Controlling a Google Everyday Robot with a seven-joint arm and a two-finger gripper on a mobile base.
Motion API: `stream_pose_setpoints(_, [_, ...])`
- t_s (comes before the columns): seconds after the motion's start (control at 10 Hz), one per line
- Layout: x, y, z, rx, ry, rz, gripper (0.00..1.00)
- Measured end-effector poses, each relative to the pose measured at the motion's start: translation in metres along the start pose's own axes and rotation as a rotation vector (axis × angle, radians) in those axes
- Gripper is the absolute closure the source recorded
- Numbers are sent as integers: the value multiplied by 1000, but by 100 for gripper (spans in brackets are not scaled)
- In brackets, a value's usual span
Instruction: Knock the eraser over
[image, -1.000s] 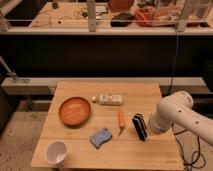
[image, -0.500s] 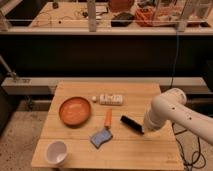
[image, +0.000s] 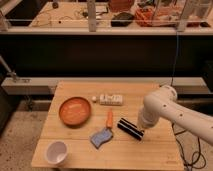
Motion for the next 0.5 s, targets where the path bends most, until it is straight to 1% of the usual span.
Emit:
stream_pose_setpoints(0.2, [2,3,2,2,7,5,100])
stream_pose_setpoints(0.5, [-6,3,4,-4,2,8,100])
